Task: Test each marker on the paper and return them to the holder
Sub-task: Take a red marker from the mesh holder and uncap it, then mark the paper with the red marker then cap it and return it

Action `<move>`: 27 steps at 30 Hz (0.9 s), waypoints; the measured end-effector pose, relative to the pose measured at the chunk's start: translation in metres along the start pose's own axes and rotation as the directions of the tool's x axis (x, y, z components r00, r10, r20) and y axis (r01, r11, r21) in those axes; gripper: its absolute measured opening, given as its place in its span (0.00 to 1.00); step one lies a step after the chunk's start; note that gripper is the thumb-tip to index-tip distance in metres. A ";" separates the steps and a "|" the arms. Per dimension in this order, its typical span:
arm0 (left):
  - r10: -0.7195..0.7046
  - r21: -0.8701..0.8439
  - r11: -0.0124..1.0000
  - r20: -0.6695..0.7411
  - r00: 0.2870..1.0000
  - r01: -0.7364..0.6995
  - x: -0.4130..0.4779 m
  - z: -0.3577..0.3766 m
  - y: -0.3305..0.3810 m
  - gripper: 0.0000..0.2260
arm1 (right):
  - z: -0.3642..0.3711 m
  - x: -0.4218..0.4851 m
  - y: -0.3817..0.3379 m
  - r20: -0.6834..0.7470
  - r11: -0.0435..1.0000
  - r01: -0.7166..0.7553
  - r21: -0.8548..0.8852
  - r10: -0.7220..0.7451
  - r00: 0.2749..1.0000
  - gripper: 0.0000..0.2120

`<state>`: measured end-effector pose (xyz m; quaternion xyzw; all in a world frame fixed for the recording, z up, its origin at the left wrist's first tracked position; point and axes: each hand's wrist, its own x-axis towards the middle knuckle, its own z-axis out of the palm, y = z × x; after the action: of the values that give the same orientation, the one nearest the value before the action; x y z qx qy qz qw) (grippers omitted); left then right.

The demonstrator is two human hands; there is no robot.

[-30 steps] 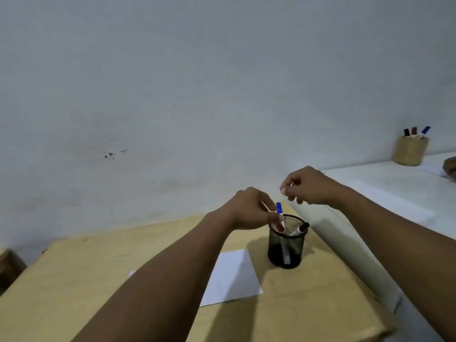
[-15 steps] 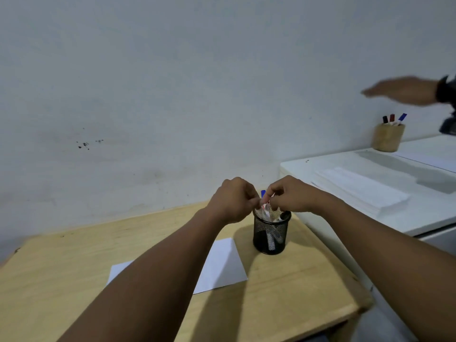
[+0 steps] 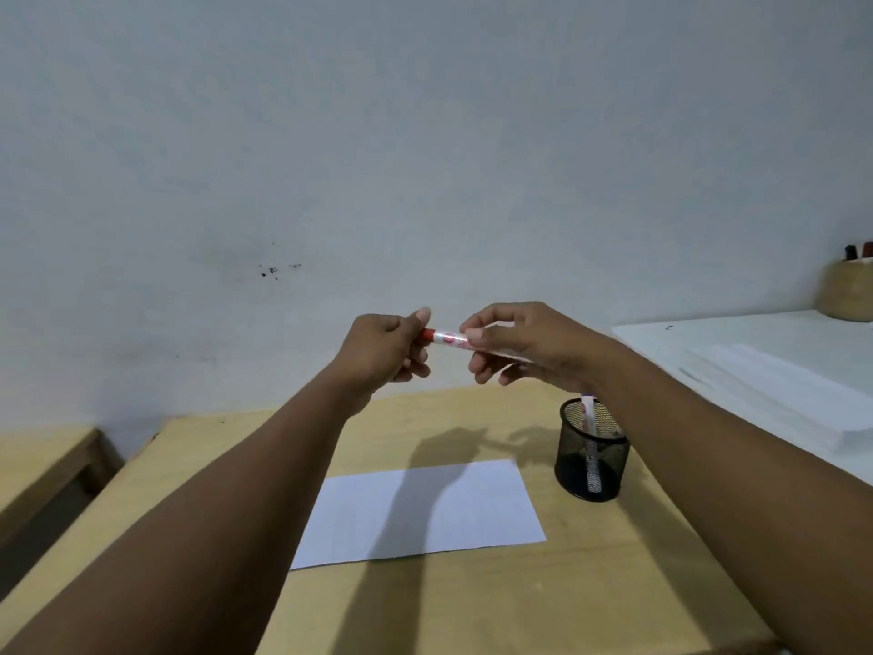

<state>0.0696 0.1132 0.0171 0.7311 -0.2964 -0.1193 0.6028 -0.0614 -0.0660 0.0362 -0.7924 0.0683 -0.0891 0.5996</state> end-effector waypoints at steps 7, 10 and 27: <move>-0.178 -0.163 0.975 -0.169 0.969 0.151 -0.031 -0.050 -0.050 0.19 | 0.079 0.029 0.024 0.206 0.775 -0.158 0.612 0.037 0.978 0.19; -0.229 -0.193 0.961 -0.152 0.961 0.198 -0.043 -0.064 -0.072 0.20 | 0.117 0.044 0.039 0.071 0.805 -0.165 0.570 0.152 0.986 0.10; -0.315 -0.016 0.949 -0.128 0.941 0.315 -0.056 -0.152 -0.156 0.19 | 0.131 0.091 0.075 0.093 0.833 -0.145 0.533 0.113 0.989 0.03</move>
<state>0.1507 0.2844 -0.1046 0.7766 -0.1364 -0.1660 0.5922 0.0563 0.0165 -0.0655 -0.5881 0.0764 -0.0410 0.8041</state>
